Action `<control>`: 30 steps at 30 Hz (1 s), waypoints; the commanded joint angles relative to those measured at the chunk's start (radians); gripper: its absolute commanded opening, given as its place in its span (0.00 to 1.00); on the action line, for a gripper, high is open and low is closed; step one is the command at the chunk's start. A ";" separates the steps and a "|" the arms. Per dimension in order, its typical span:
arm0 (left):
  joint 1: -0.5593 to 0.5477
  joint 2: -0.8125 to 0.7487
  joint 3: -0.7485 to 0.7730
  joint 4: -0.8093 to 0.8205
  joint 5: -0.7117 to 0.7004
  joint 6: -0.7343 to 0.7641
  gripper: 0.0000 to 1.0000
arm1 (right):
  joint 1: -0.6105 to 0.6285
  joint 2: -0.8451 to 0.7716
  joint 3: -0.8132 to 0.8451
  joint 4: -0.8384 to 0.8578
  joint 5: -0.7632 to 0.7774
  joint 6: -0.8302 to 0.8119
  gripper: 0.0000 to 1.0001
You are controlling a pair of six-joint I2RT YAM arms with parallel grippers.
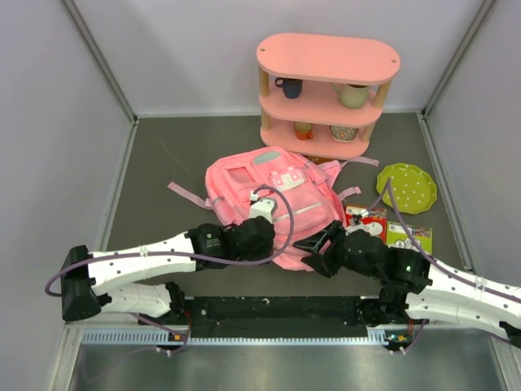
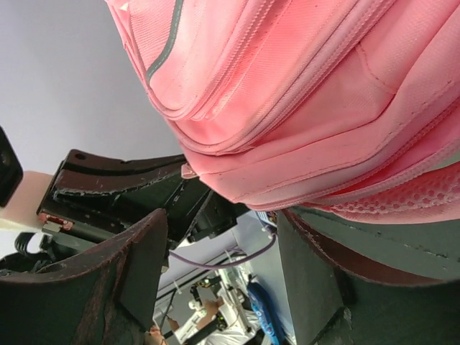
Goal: Pack the student bag
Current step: Unzip the student bag at the center of the board.
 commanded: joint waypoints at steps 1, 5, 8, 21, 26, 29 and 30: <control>-0.007 -0.004 0.068 0.156 -0.052 0.005 0.00 | 0.006 -0.004 -0.010 0.023 0.037 0.038 0.62; -0.022 -0.010 0.060 0.168 -0.049 0.017 0.00 | 0.006 -0.015 -0.055 0.084 0.115 0.064 0.58; -0.035 -0.014 0.045 0.174 -0.043 0.022 0.00 | 0.006 -0.019 -0.079 0.135 0.145 0.059 0.48; -0.097 0.003 0.025 0.223 -0.022 0.077 0.00 | 0.006 0.031 -0.105 0.225 0.202 0.058 0.44; -0.107 0.006 0.036 0.251 -0.019 0.095 0.00 | 0.006 0.111 -0.093 0.271 0.188 0.033 0.53; -0.108 -0.014 0.022 0.280 -0.014 0.111 0.00 | 0.005 0.142 -0.102 0.296 0.205 0.032 0.38; -0.108 -0.022 0.013 0.286 -0.010 0.115 0.00 | 0.006 0.143 -0.105 0.299 0.212 0.036 0.31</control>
